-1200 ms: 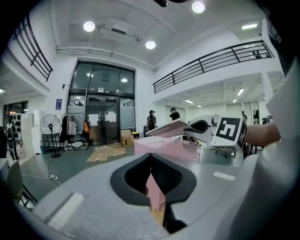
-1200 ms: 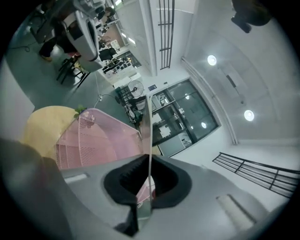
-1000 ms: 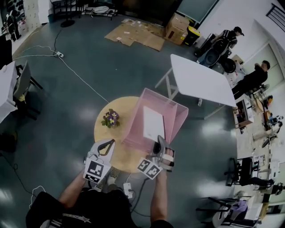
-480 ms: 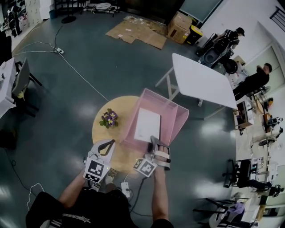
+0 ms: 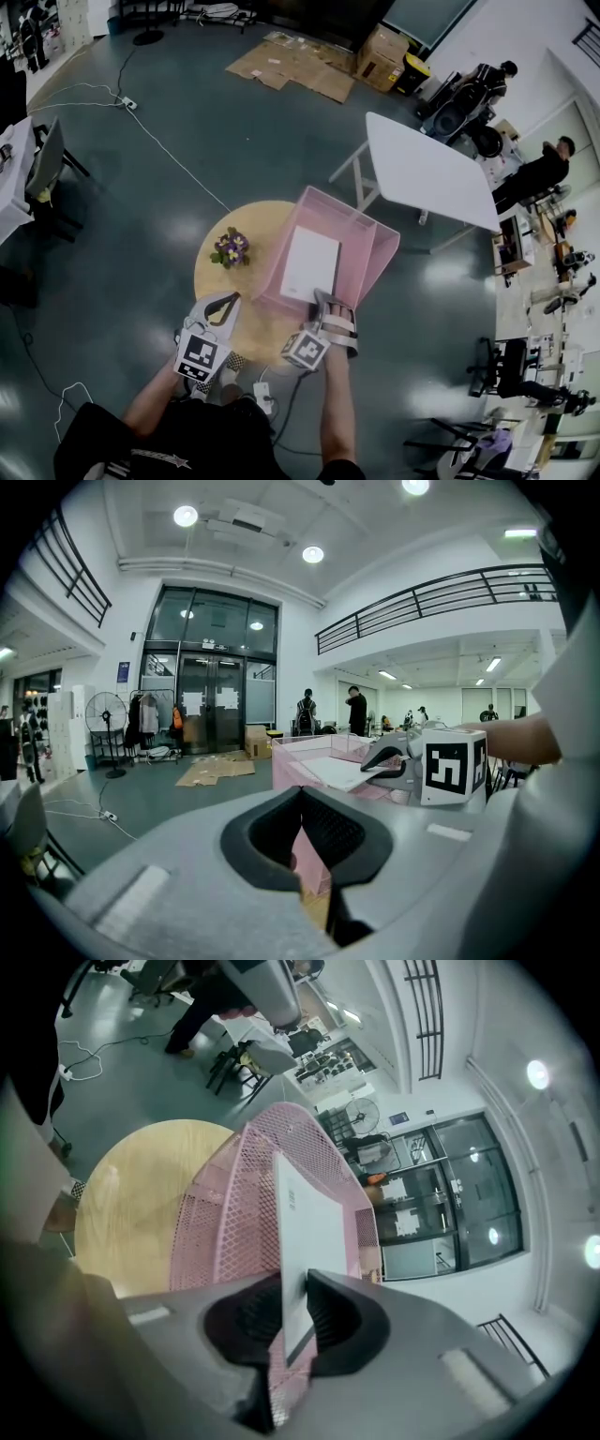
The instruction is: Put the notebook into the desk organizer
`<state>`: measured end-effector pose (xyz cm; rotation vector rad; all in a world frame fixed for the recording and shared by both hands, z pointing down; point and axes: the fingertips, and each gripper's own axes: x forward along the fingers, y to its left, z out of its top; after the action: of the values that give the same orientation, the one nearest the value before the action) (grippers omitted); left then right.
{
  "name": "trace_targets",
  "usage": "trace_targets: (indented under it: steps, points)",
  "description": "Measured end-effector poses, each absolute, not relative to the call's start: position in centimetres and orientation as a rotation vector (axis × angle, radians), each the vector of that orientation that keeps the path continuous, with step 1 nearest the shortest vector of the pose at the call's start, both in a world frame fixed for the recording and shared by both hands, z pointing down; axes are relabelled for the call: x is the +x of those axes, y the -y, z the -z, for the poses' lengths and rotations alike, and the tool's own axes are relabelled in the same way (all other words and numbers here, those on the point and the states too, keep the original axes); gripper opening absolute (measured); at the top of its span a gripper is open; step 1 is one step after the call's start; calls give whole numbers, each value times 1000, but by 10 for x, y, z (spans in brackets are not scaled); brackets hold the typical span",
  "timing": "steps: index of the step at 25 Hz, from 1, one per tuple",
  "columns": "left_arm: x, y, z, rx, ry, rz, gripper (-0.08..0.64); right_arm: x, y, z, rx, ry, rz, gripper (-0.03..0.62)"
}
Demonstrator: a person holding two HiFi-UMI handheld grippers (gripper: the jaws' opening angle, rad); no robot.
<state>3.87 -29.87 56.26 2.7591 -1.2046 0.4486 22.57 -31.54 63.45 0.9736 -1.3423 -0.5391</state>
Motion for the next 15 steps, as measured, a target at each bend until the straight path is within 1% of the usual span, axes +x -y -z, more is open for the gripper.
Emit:
trace_targets:
  steps: [3,6,12,13,15]
  points:
    - [38,298,-562,2759,1201,-451,11,227,316,-635,972,1352,523,63]
    - [37,297,-563,2758,1201,-464,11,226,315,-628,994,1370,489,97]
    - [37,294,-560,2762,1201,-469,11,227,312,-613,993,1437,426,237]
    - [37,294,-560,2763,1200,-468,11,228,311,-615,986,1450,408,253]
    - [37,292,-558,2767,1195,-468,11,229,307,-619,974,1470,373,262]
